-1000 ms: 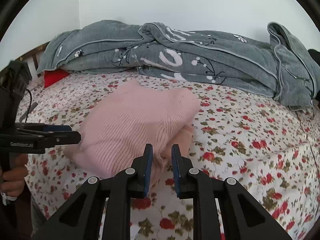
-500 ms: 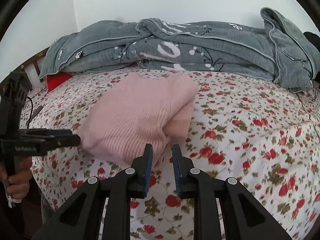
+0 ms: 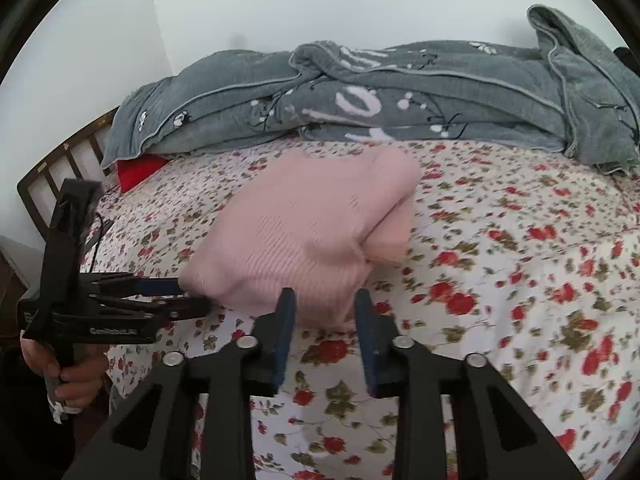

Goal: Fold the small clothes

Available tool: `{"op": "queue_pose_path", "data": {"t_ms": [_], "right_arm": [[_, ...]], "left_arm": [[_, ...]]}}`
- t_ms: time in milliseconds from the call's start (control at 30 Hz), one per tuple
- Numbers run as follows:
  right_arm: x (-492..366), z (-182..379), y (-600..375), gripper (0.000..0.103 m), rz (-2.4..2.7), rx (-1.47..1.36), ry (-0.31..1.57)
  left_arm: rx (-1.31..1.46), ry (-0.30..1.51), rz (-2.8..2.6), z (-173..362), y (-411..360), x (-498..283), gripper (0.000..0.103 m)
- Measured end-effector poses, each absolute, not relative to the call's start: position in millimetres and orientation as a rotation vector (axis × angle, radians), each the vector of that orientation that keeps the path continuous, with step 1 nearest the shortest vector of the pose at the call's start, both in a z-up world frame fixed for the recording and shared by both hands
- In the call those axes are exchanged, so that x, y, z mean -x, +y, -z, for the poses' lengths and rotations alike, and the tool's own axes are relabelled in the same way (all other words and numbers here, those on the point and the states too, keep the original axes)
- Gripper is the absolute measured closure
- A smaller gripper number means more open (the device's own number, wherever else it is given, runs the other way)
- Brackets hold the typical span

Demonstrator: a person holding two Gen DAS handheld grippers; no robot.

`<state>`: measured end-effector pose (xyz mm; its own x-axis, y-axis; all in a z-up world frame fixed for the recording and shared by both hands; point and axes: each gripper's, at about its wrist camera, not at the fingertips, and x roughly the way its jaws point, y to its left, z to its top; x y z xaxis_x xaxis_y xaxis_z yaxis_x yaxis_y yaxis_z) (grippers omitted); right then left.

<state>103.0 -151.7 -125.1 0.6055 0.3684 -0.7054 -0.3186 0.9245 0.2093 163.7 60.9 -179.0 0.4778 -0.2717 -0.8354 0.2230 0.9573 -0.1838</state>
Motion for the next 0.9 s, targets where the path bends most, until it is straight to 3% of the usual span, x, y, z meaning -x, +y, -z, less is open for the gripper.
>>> {"op": "queue_pose_path", "data": {"t_ms": [100,167,233,300,433,600,700,900], "right_arm": [[-109,134,-145,0.071,-0.379,-0.063,0.858],[-111,136,-145,0.080,-0.369,-0.073,0.860],[-111,136,-146,0.087,-0.369,-0.088,0.848],[-113,140,-144,0.092,-0.371,-0.081,0.861],[-114,150,-139,0.092,-0.369,-0.032,0.901],[-112,130,-153,0.087,-0.388,-0.020,0.872],[-114,115,-162,0.081,-0.371,-0.023,0.814],[-128,116,-152,0.081,-0.372,-0.045,0.804]], "left_arm": [[0.026,0.988,0.282,174,61,-161,0.067],[0.052,0.964,0.282,172,74,-158,0.086],[0.114,0.969,0.311,174,90,-158,0.089],[0.164,0.993,0.313,180,101,-160,0.090],[0.144,0.998,0.311,183,98,-156,0.091],[0.141,0.961,0.317,169,112,-146,0.090],[0.192,0.942,0.307,159,123,-150,0.082],[0.211,0.918,0.358,145,98,-176,0.080]]}}
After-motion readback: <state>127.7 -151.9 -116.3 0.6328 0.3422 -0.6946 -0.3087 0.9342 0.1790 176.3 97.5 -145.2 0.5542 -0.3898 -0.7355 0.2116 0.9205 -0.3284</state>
